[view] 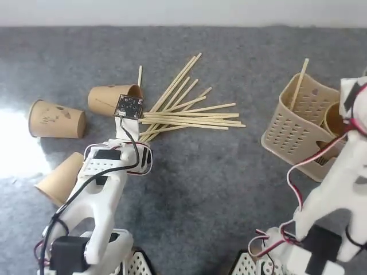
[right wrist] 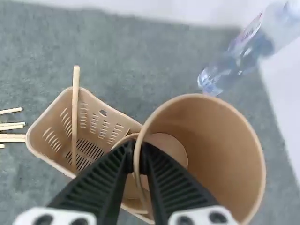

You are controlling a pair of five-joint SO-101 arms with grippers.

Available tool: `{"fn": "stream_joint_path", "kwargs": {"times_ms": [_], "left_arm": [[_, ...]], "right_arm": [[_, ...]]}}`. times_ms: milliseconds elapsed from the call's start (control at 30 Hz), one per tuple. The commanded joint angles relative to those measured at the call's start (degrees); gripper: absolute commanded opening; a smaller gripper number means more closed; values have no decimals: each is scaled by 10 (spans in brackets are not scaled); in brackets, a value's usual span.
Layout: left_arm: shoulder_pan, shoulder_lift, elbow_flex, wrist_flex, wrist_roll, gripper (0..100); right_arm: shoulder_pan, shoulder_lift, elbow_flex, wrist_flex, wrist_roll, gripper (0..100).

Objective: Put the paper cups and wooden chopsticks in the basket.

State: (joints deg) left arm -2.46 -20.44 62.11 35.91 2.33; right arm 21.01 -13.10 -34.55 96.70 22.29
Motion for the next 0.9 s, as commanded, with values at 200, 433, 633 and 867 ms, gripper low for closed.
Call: {"fn": "stream_joint_path", "kwargs": {"times_ms": [200,433,633,867], "left_arm": [[0,-25,-5,-16,4,166],[0,-25,-5,-16,4,166],[0,-25,-5,-16,4,166],[0,-25,-5,-16,4,166]], "right_arm": [[-9,53,0,-7,-18,7],[-32,82,0,25,-51,7],[-55,61,0,58,-54,7],[-52,42,20,63,-74,7]]}}
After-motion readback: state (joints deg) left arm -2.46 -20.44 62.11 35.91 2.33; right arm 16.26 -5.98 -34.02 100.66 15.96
